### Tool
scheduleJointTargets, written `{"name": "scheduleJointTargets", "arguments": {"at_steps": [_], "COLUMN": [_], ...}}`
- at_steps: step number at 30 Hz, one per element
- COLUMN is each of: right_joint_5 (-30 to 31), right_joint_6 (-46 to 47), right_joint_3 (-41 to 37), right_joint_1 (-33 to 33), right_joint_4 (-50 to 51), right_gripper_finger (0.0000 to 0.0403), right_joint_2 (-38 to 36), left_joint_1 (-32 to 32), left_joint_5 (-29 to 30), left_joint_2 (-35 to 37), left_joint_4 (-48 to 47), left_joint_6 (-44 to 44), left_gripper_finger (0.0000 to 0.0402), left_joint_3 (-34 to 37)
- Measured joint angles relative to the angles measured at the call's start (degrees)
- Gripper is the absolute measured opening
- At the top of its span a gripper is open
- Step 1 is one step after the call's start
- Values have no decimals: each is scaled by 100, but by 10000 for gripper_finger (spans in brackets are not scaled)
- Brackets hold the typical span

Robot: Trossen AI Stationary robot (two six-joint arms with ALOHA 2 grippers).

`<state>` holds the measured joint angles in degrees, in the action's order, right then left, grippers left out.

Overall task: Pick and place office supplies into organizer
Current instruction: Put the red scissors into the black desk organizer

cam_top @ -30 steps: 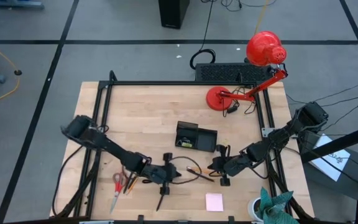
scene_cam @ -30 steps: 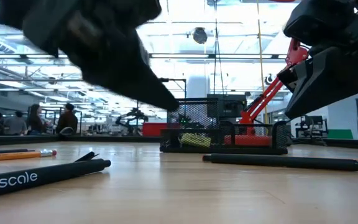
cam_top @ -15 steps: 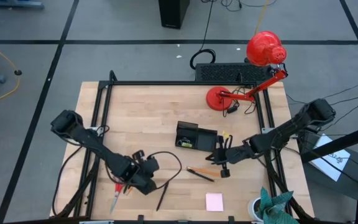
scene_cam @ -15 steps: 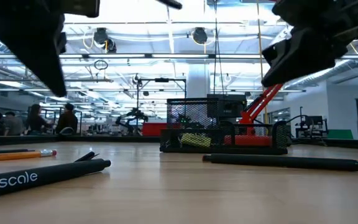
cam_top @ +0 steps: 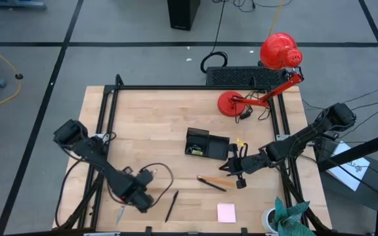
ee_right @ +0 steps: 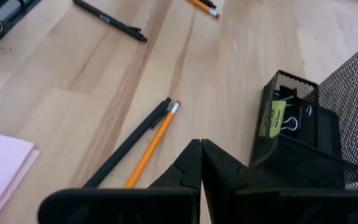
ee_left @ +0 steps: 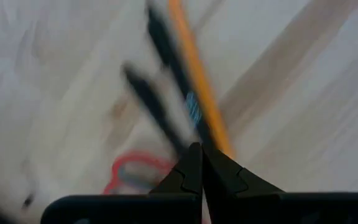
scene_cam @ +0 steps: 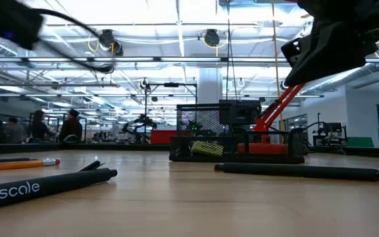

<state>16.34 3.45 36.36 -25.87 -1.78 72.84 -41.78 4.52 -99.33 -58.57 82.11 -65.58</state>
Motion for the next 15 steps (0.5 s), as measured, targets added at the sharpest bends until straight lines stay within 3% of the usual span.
{"name": "scheduleJointTargets", "arguments": {"at_steps": [9, 15], "right_joint_5": [0, 2], "right_joint_6": [-117, -139], "right_joint_3": [-1, -2], "right_joint_1": [0, 1], "right_joint_4": [9, -11], "right_gripper_finger": [0, 0], "right_joint_2": [0, 0], "left_joint_1": [-299, -301], "left_joint_5": [-171, -125], "left_joint_2": [0, 0], "left_joint_4": [-691, -952], "left_joint_6": [-209, -369], "left_gripper_finger": [18, 86], "left_joint_3": [0, 0]}}
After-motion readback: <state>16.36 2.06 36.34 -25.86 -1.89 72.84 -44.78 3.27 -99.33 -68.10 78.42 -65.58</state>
